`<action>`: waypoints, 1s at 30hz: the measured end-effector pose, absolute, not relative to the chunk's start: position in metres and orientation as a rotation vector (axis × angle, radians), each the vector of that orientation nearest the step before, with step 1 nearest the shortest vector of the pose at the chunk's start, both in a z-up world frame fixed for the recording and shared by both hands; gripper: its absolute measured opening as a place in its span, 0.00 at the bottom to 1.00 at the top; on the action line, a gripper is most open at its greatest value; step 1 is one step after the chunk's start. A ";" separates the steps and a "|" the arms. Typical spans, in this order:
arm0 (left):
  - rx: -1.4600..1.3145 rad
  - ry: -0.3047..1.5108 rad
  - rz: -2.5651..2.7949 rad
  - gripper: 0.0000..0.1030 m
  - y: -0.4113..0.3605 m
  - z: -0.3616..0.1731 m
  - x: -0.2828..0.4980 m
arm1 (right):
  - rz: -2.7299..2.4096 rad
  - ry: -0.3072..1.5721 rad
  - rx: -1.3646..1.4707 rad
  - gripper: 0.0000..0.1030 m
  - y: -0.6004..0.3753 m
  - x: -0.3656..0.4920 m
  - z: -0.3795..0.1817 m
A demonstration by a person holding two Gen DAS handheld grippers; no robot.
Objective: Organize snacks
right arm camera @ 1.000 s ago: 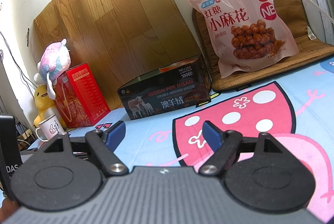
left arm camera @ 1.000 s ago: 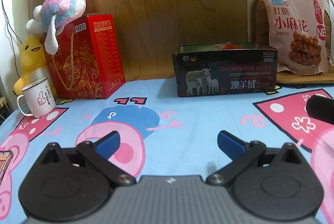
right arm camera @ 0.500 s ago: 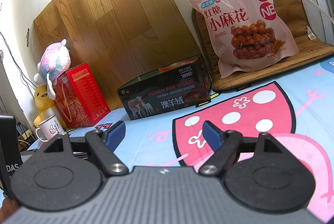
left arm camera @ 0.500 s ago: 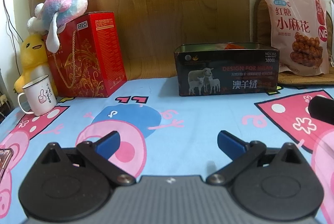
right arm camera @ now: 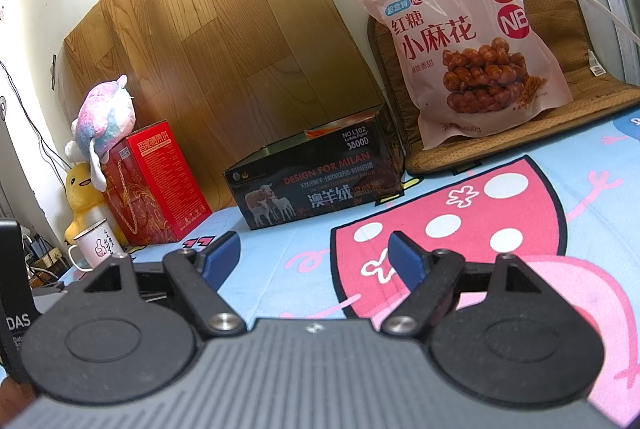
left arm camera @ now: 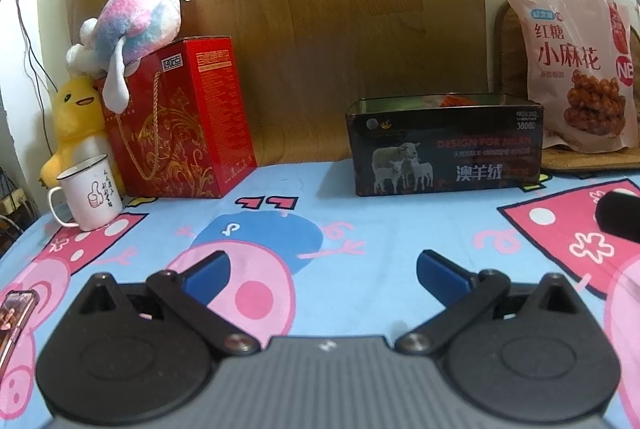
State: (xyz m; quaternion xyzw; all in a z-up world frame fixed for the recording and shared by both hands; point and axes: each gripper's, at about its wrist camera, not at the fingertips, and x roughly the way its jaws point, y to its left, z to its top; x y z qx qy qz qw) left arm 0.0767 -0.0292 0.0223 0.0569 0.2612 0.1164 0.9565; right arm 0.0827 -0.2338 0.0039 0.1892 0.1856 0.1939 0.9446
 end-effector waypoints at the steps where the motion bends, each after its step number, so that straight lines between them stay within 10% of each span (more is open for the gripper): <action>1: 0.119 0.533 0.238 1.00 -0.029 0.022 0.077 | 0.395 0.378 0.385 0.80 -0.234 0.083 0.004; 30: 0.076 0.581 0.203 1.00 -0.023 0.019 0.078 | 0.395 0.379 0.385 0.81 -0.234 0.083 0.004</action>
